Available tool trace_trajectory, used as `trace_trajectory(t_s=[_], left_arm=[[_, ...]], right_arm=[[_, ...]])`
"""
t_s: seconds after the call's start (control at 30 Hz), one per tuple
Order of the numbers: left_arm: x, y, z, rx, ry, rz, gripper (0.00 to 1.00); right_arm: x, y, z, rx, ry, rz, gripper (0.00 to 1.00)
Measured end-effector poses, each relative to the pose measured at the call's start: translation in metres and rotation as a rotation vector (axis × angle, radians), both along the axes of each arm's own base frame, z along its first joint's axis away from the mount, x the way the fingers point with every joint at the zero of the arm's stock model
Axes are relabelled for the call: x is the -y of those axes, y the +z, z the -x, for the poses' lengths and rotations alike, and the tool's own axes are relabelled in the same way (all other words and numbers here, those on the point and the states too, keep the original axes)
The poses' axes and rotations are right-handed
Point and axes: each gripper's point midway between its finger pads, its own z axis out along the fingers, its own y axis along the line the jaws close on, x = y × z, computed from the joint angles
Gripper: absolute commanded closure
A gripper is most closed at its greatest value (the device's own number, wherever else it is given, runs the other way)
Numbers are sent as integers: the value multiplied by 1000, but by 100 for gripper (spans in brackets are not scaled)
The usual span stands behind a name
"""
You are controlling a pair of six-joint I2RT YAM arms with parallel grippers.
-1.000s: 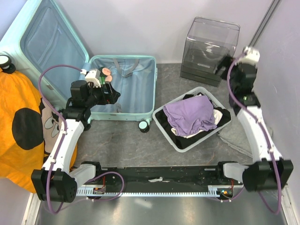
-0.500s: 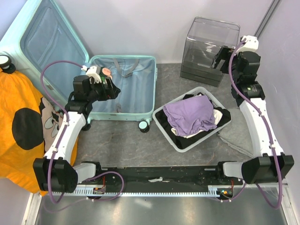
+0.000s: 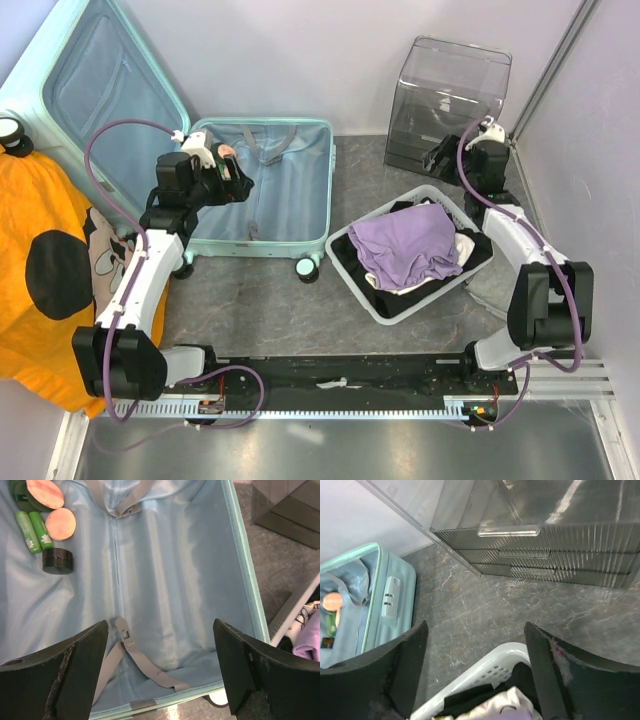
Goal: Open, take out, and arrange the luggage
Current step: Open the storage box at the center of the board.
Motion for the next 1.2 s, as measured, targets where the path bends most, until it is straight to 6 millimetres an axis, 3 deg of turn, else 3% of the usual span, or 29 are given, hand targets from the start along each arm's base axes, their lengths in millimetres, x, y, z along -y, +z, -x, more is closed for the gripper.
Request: trace_trajectory(t_s=[0.1,0.23,0.37,0.63,0.97,1.2], left_arm=[[-2,-5,2,-1,9,-10,8],[-4,-10,7,-6,11,-10,8],[-2,1,9,28,0,-3,8],[-1,23,21,94,-9,5,8],[2,30,24,113,-24,12,8],[3,30,25,112,-28,13,8]], right_arm=[[-2,-18,-6,14,-22,-64,23],[-2,-24,-17,73,-54,-130,28],[-2,-28,-31,144,-78,-198,38],[-2,-51,-54,212,-104,-299,45],[4,-25,-63,367,-117,-337,48],[4,-43,-68,351,-128,-366,48]])
